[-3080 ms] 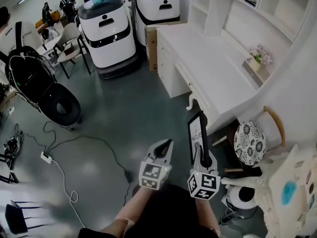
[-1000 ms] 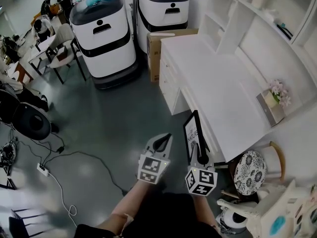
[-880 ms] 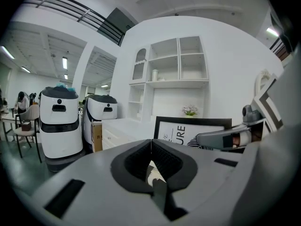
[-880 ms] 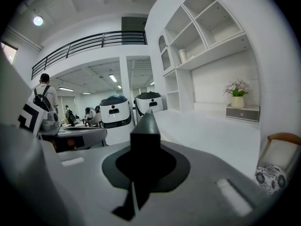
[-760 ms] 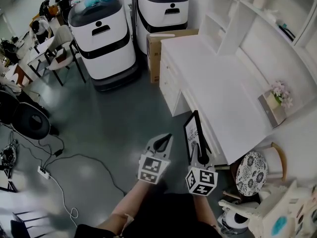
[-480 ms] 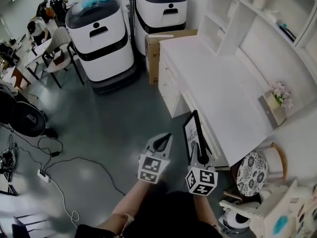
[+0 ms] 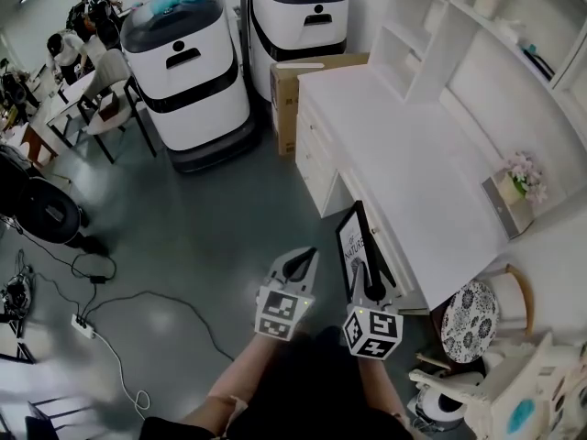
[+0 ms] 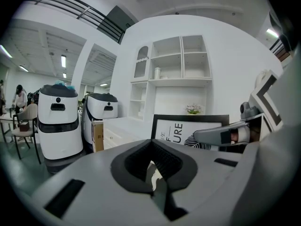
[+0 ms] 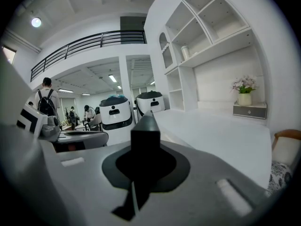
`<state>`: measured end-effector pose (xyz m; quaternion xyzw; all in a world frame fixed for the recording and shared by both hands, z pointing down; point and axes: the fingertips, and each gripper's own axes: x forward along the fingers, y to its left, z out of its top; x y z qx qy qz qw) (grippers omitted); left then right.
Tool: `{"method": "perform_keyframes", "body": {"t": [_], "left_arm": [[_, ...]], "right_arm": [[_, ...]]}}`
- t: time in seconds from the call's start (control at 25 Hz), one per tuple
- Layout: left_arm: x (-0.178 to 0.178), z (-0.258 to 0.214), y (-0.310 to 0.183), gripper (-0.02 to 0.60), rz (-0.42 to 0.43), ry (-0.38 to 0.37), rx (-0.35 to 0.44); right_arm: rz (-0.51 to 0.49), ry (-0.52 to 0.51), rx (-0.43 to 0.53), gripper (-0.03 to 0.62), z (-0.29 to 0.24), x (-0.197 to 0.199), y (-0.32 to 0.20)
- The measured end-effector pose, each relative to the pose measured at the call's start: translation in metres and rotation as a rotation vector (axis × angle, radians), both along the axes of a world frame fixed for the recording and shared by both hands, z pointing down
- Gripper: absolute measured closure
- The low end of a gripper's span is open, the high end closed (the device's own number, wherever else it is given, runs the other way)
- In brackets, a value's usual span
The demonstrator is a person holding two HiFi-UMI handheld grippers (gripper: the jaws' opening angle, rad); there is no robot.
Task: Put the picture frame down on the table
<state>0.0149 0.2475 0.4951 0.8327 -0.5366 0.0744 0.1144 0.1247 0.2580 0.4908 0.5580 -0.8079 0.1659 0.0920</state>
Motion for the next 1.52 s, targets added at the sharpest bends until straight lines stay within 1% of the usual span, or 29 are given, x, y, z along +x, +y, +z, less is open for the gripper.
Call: {"method": "perform_keyframes", "body": {"t": [0.36, 0.76, 1.2, 1.52], "left_arm": [[-0.006, 0.008, 0.016, 0.569, -0.023, 0.007, -0.028], [-0.009, 0.01, 0.015, 0.569, -0.042, 0.007, -0.035], [-0.023, 0.007, -0.011, 0.569, -0.077, 0.012, -0.024], [-0.023, 0.008, -0.032, 0.569, -0.065, -0.001, -0.022]], "right_arm": [[-0.017, 0.0, -0.015, 0.58, 0.002, -0.005, 0.012], [-0.024, -0.007, -0.024, 0.58, 0.005, -0.006, 0.007], [-0.047, 0.001, -0.006, 0.58, -0.001, -0.017, -0.02], [-0.037, -0.005, -0.004, 0.58, 0.001, -0.019, -0.043]]}}
